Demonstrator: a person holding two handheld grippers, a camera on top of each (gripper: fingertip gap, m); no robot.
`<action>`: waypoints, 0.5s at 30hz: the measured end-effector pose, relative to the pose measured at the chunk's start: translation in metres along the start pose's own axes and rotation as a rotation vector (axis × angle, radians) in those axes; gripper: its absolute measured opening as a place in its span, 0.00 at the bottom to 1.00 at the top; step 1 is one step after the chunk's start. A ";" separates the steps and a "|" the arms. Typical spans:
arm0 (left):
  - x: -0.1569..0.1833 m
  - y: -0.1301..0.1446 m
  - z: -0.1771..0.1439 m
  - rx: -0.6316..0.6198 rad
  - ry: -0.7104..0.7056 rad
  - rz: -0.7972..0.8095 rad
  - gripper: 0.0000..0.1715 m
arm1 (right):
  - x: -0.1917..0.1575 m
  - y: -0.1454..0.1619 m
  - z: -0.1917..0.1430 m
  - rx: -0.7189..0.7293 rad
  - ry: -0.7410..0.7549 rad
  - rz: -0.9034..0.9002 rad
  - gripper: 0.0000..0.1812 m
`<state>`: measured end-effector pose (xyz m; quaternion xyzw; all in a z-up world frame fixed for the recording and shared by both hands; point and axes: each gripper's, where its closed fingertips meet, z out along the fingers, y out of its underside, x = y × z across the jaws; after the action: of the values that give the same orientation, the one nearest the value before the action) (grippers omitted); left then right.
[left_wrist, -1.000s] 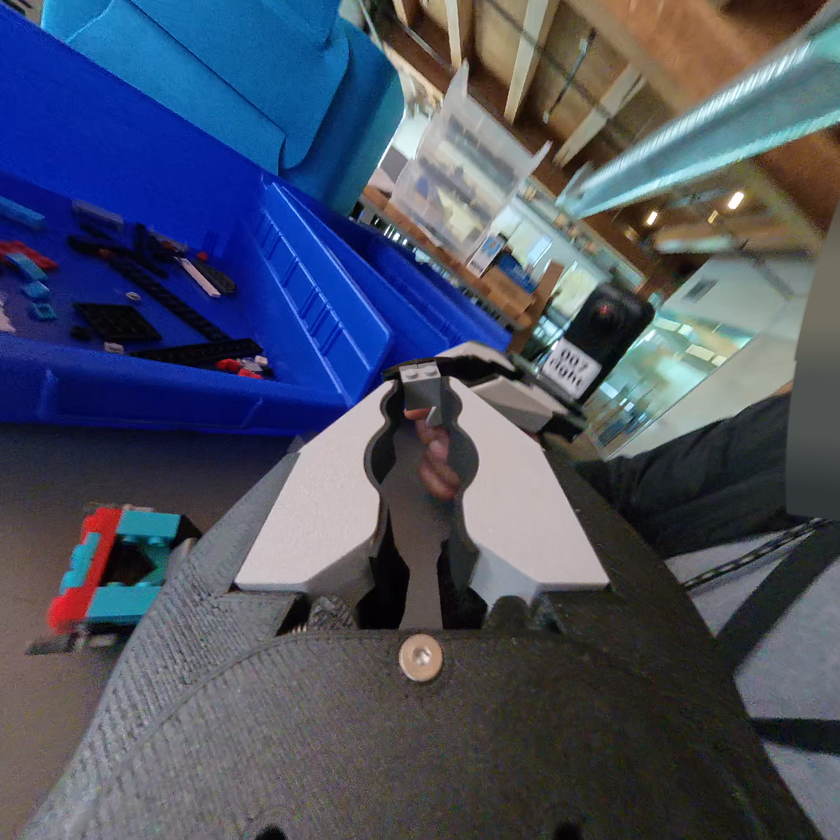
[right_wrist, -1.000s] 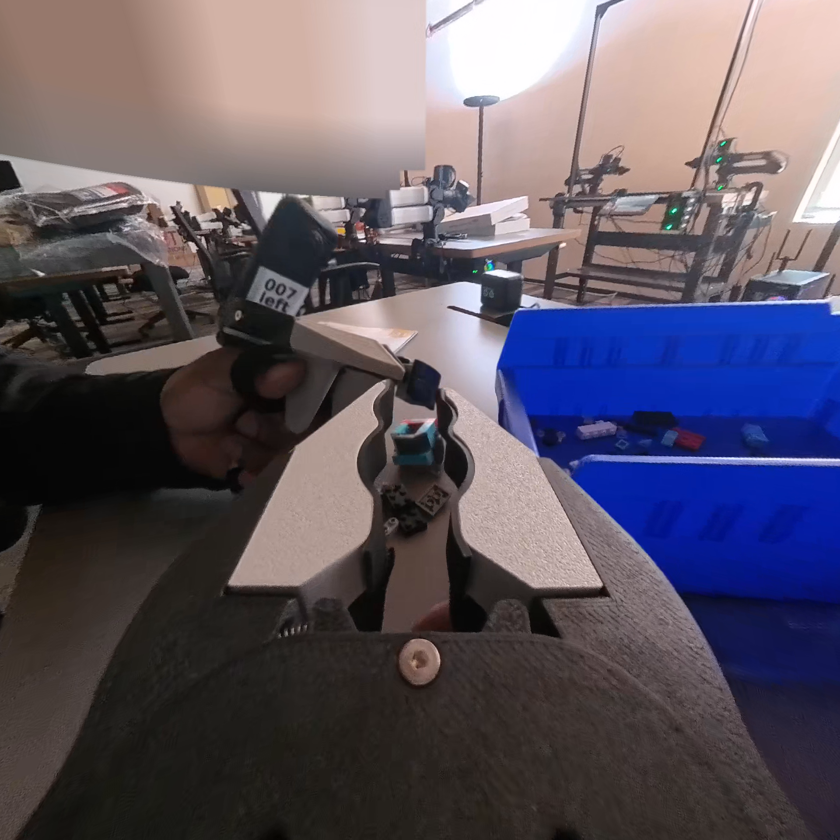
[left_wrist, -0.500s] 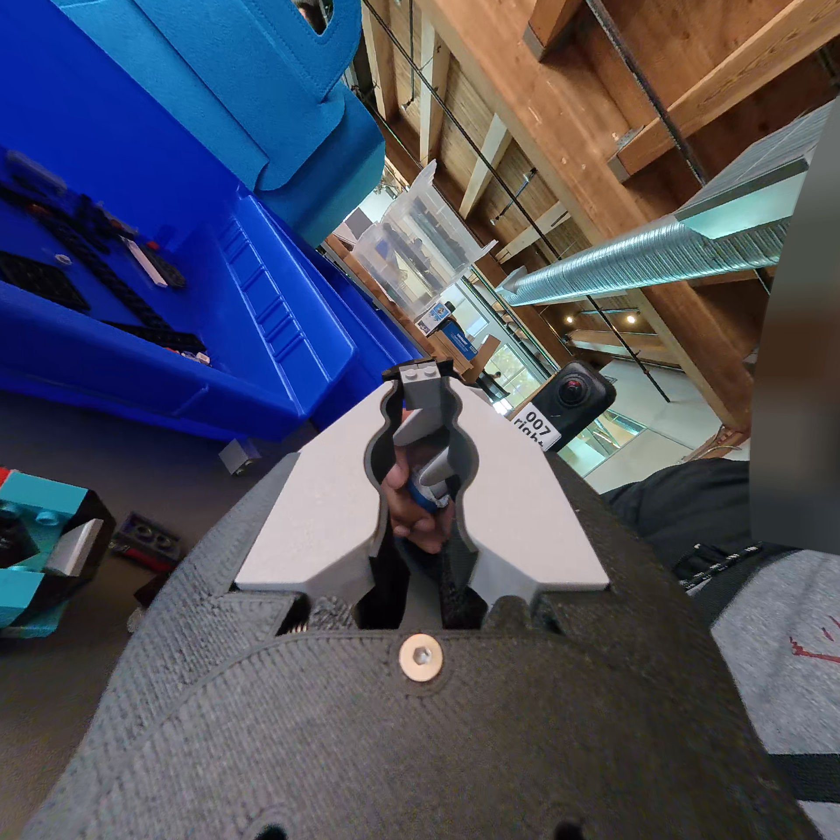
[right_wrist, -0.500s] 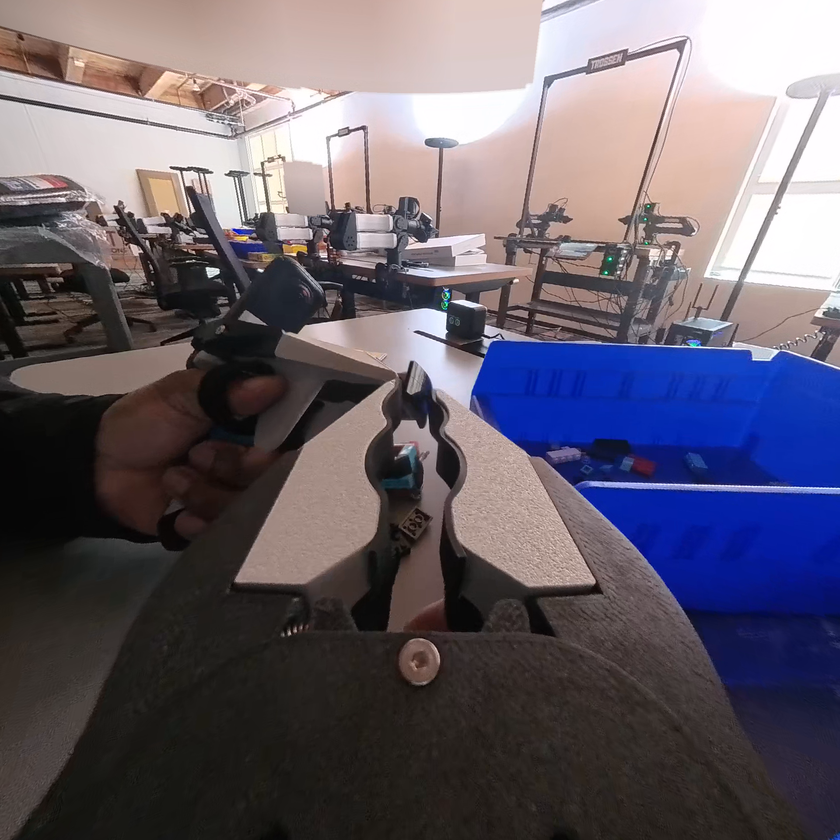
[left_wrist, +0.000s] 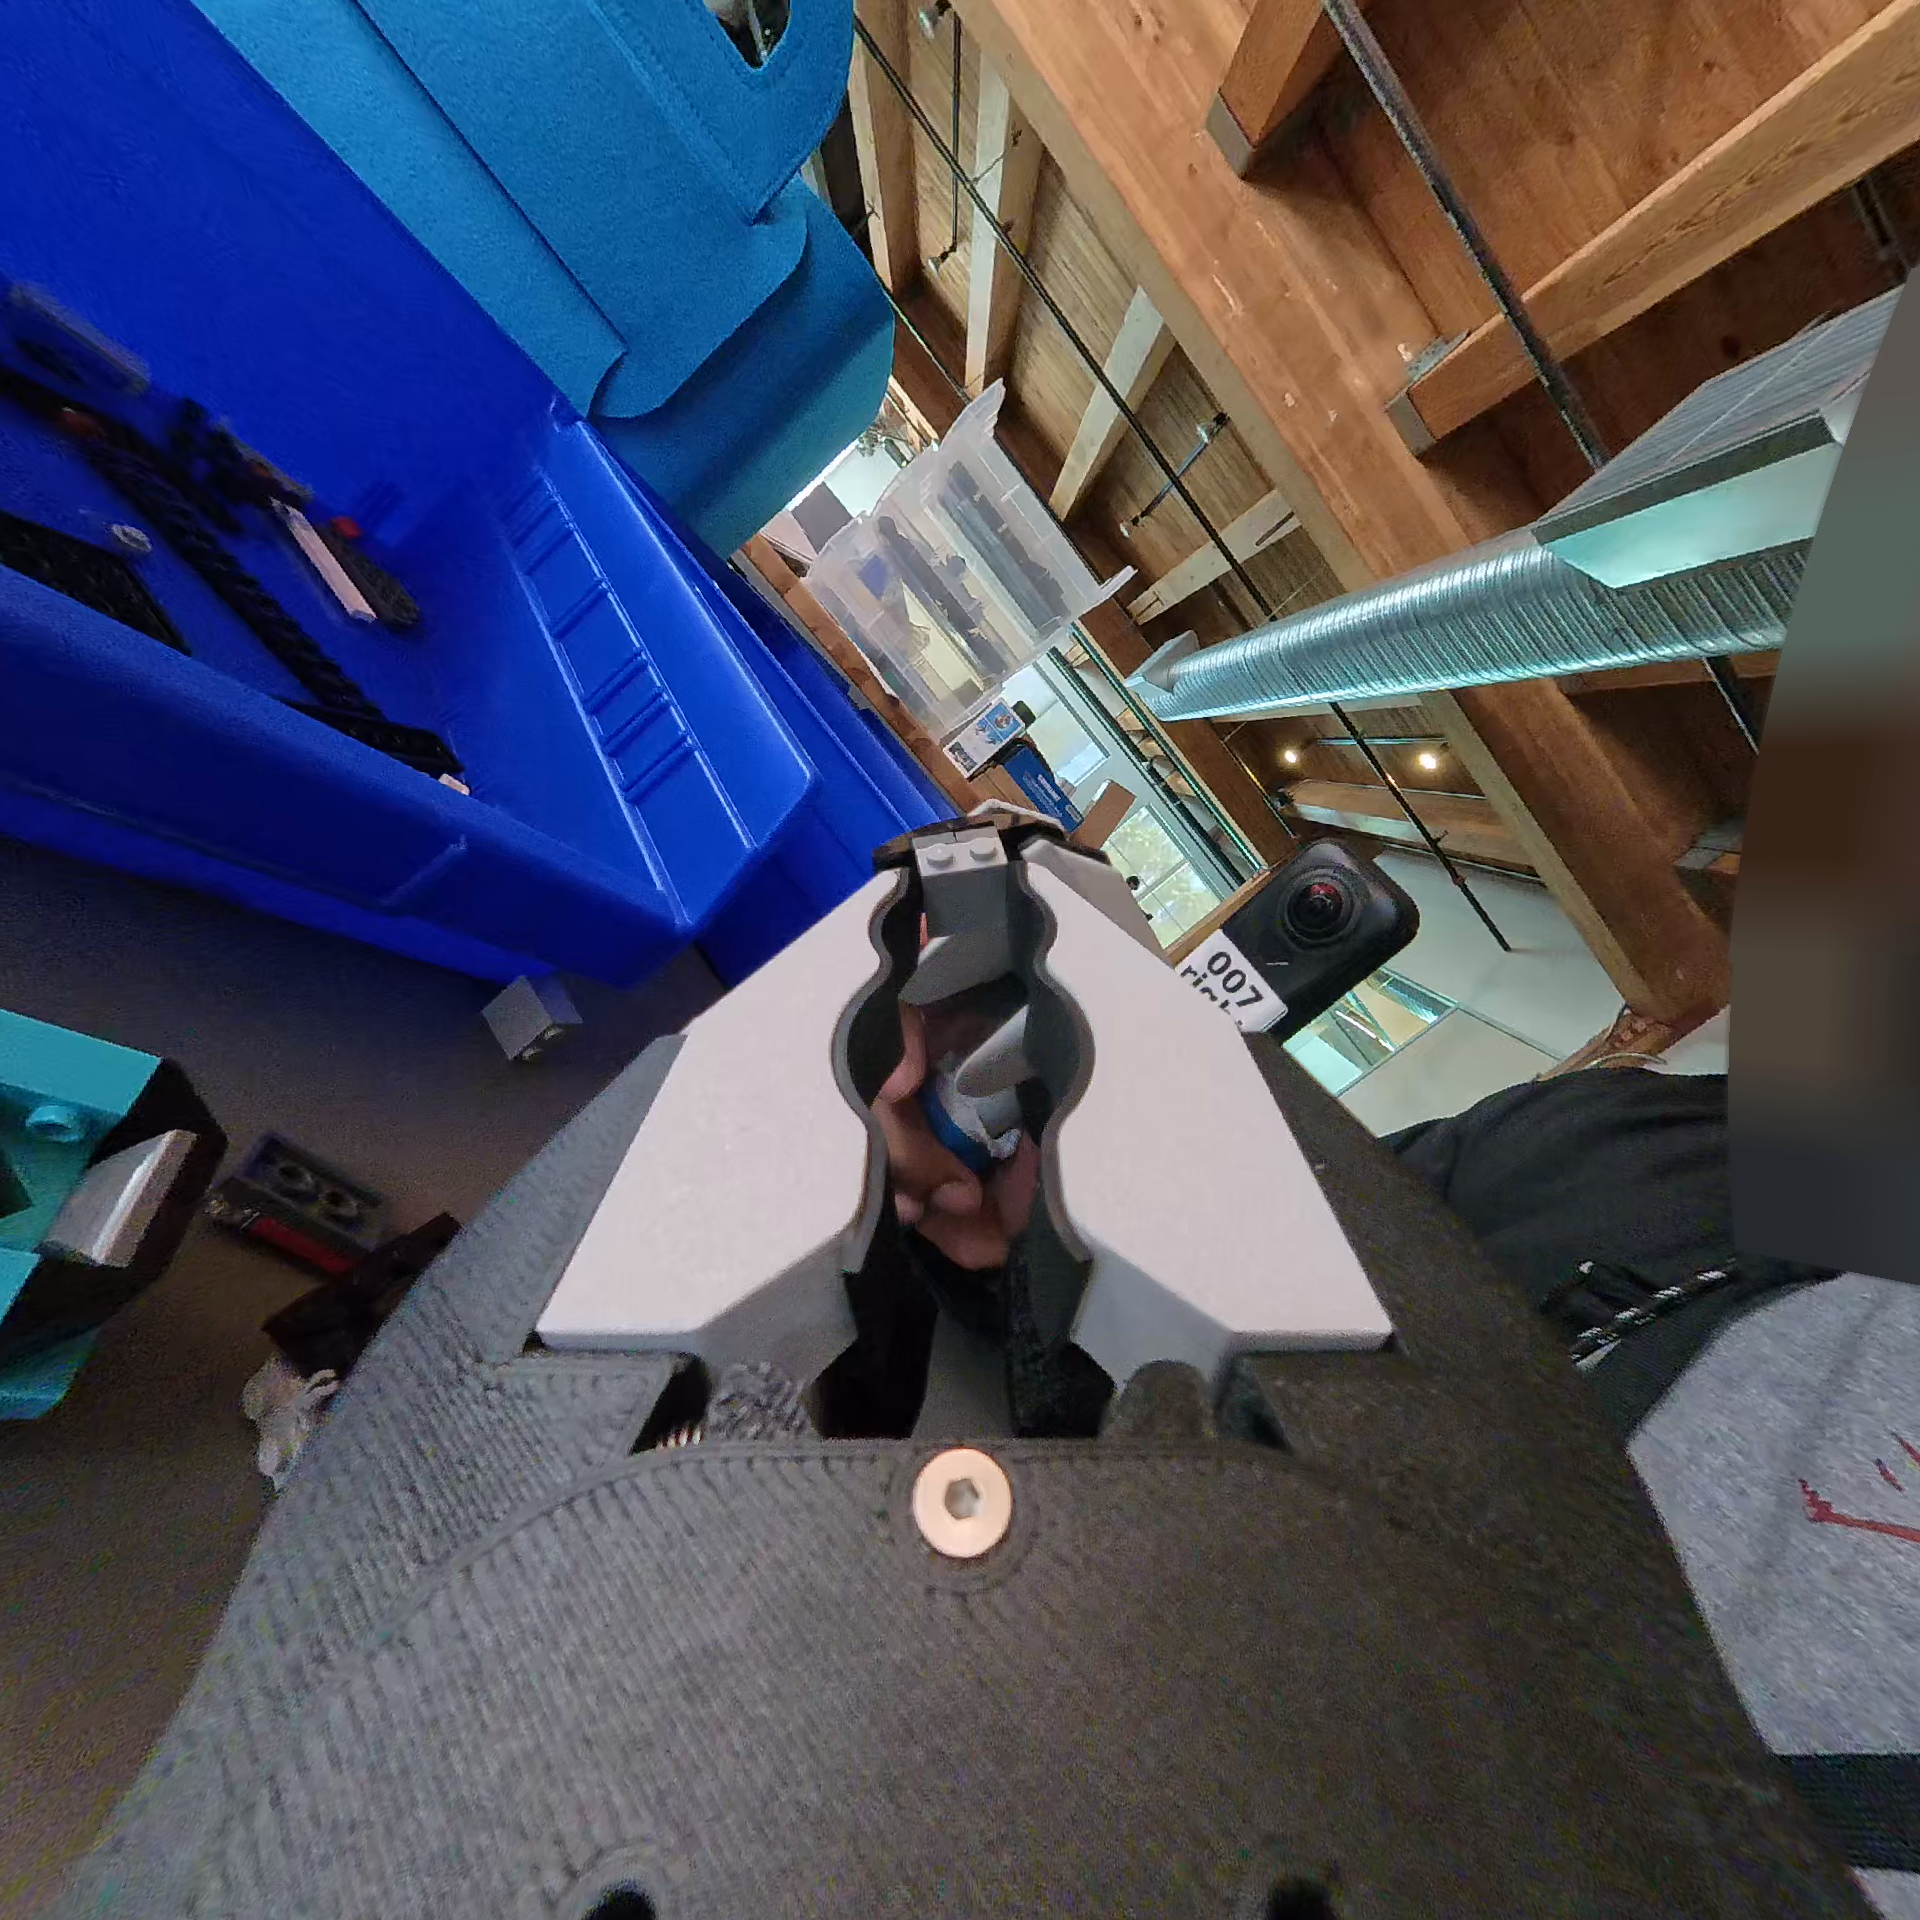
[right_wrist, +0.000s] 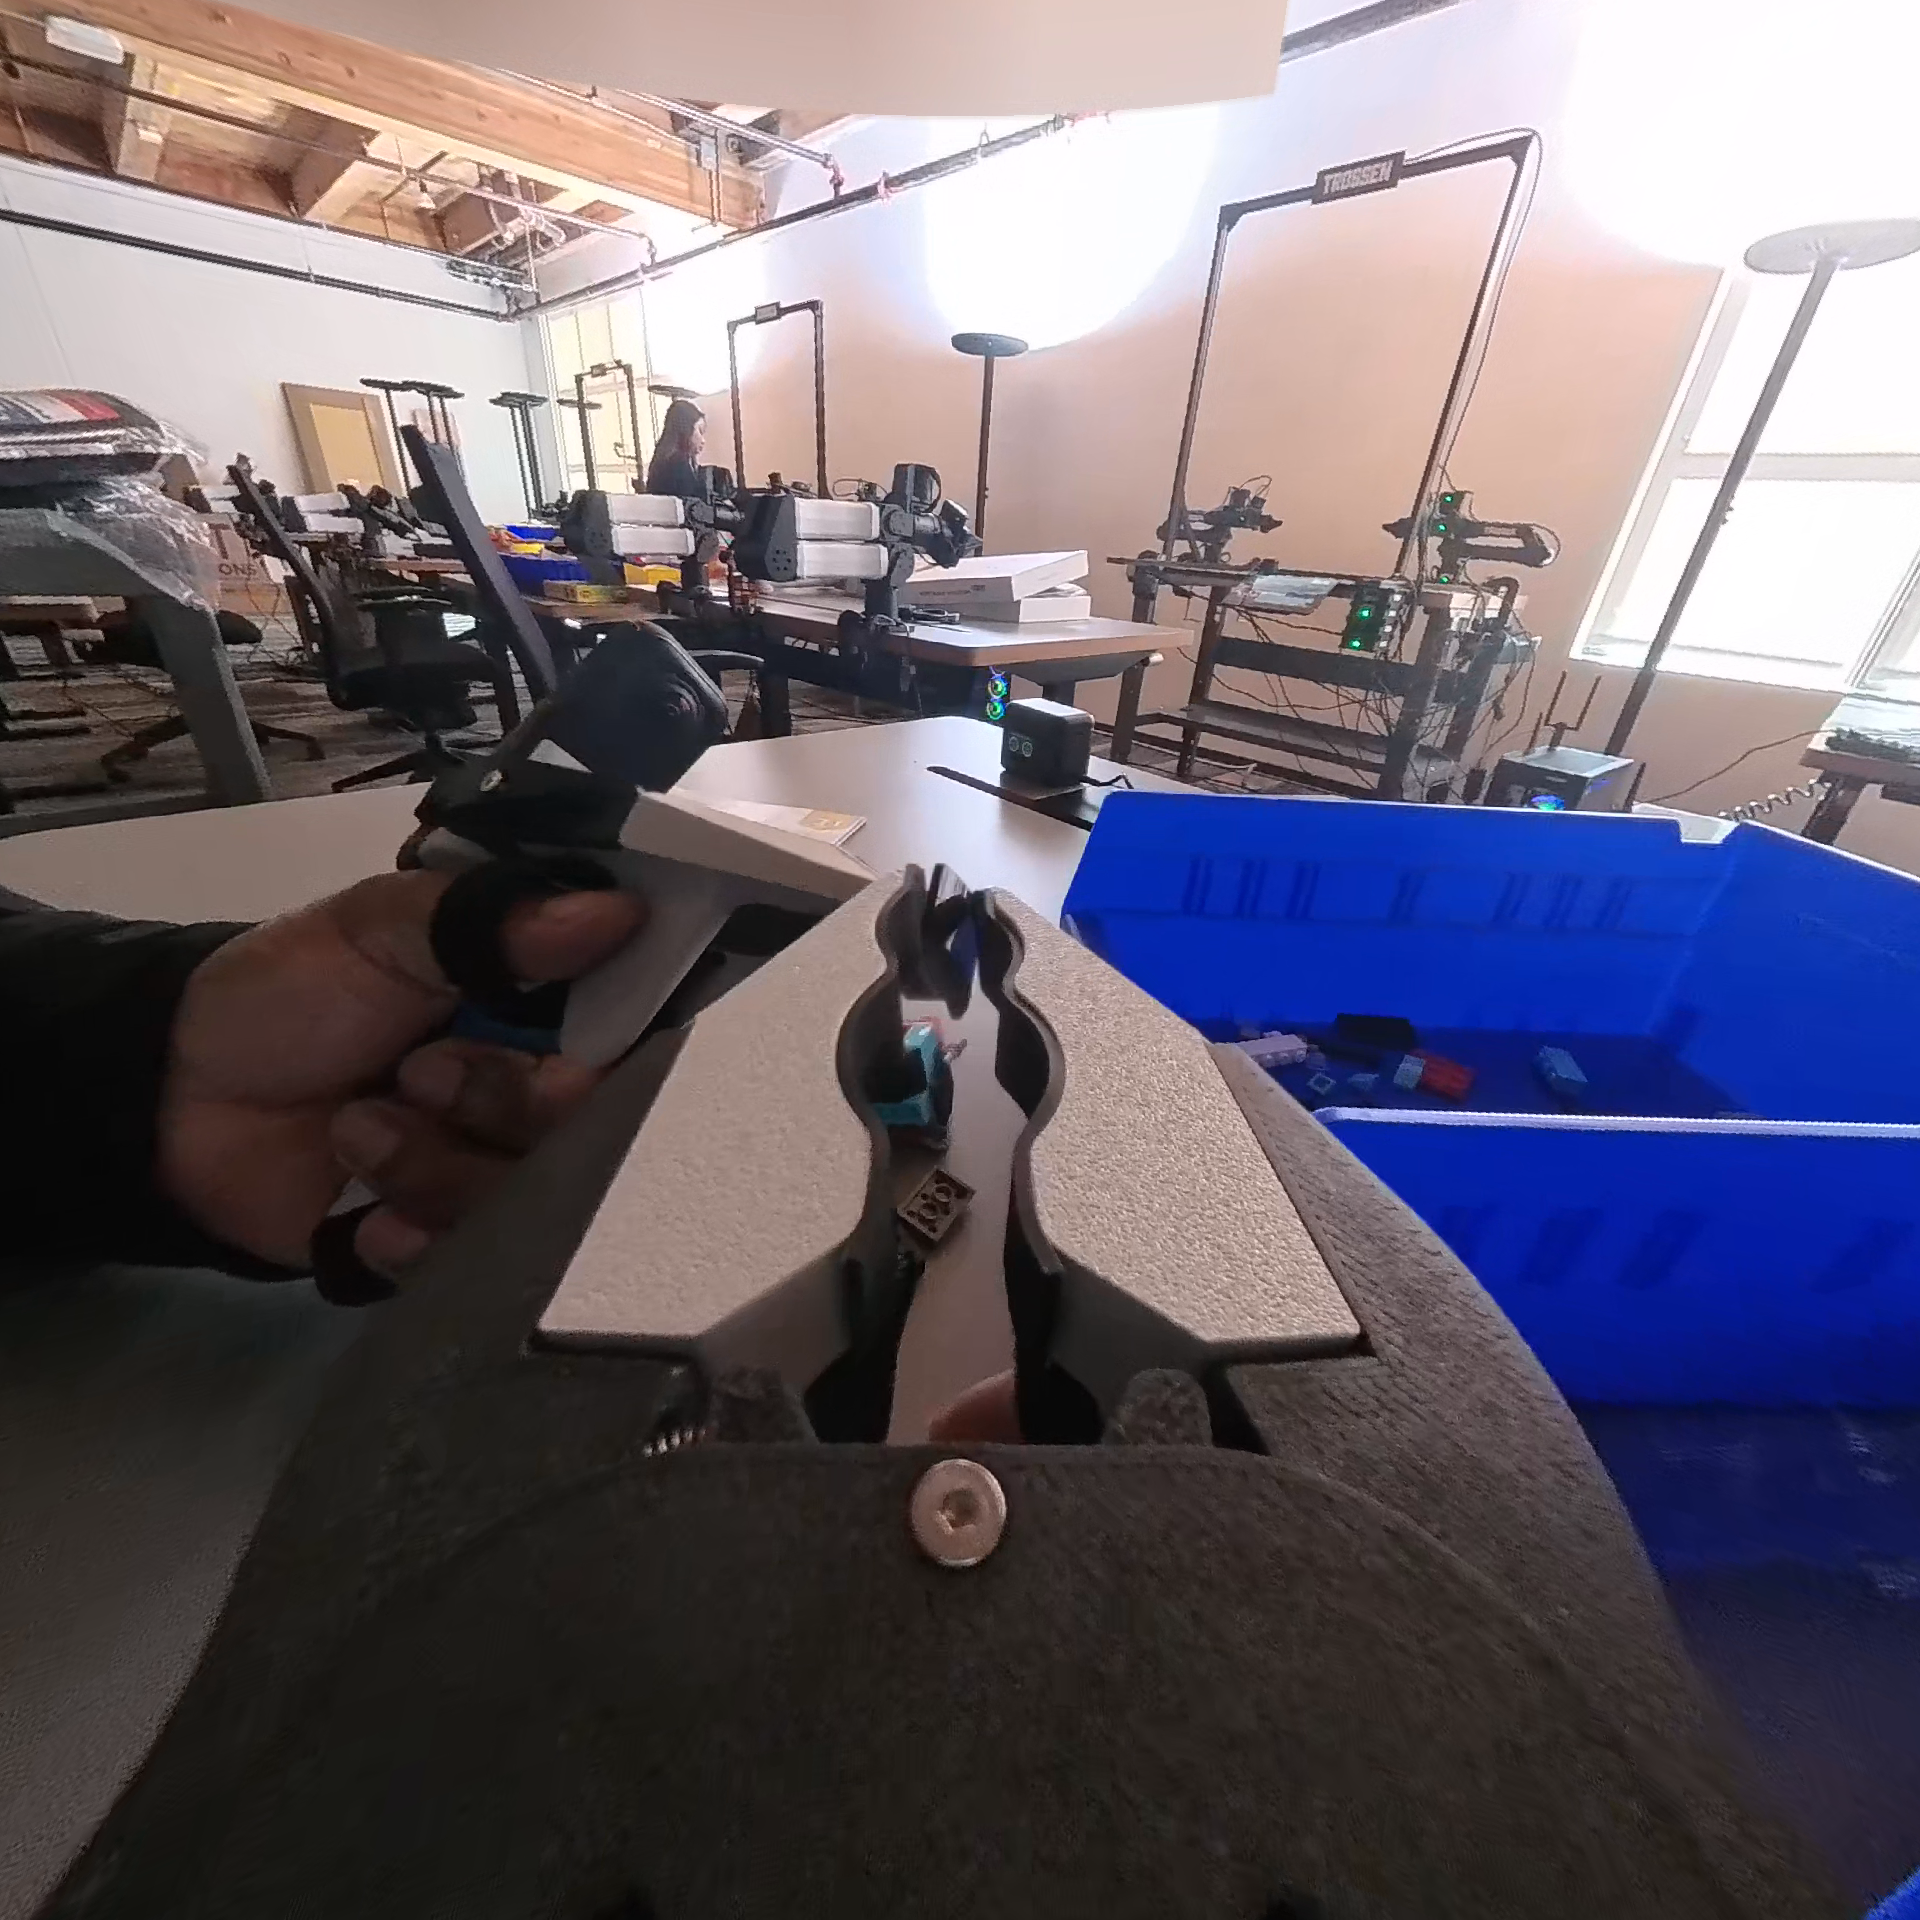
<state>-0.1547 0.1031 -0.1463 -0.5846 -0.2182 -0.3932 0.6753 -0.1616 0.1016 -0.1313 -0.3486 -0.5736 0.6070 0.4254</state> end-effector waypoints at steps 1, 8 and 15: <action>-0.001 0.000 0.000 -0.002 -0.004 0.003 0.10 | 0.000 0.000 0.000 -0.002 -0.002 0.006 0.05; -0.002 0.001 0.000 -0.013 -0.019 0.030 0.10 | 0.000 0.001 0.000 -0.009 -0.037 0.102 0.04; -0.001 0.001 0.000 -0.024 -0.016 0.050 0.10 | 0.000 0.000 -0.001 -0.002 -0.067 0.165 0.04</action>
<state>-0.1548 0.1036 -0.1475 -0.6012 -0.2041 -0.3742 0.6759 -0.1605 0.1022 -0.1314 -0.3746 -0.5576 0.6508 0.3539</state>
